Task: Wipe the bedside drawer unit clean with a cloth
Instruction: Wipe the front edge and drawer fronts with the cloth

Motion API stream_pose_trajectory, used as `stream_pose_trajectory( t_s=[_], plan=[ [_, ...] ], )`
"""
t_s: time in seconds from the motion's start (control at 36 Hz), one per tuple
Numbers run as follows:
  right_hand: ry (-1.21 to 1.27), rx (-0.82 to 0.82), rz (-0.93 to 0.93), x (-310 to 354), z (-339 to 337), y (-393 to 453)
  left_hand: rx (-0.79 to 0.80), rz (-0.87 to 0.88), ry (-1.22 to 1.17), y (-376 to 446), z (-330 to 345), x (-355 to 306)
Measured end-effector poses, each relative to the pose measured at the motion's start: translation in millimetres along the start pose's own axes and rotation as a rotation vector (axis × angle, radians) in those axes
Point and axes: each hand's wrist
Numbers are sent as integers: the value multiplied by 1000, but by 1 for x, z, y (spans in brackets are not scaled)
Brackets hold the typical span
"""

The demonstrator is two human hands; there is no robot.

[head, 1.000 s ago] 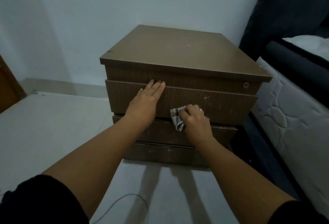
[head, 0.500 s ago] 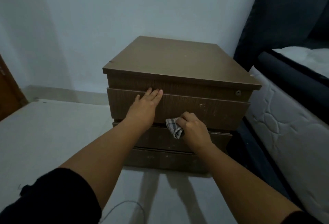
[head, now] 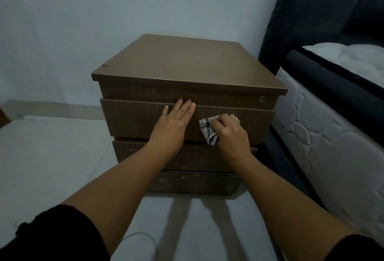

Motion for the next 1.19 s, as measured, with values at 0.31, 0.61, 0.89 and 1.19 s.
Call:
stream_pose_trajectory(
  t_s=[0.31,0.61,0.89,1.19],
  plan=[
    [36,248,103,5,59,-27,-20,-5,29,7,10,-2],
    [112,205,-32,2,23,-13,62,-36,71,2,-5,1],
    [-58,-88,-31,-33,-33,1,69,59,78,11,-14,-30],
    [1,49,55,-44,27,-31,40,73,128,22,4,-43]
  ],
)
Point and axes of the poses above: each hand's wrist, its own y-axis towards the middle knuckle, its own z-axis out of the palm, x = y × z, and after that the axes turned 8 degrees about x, right-handed
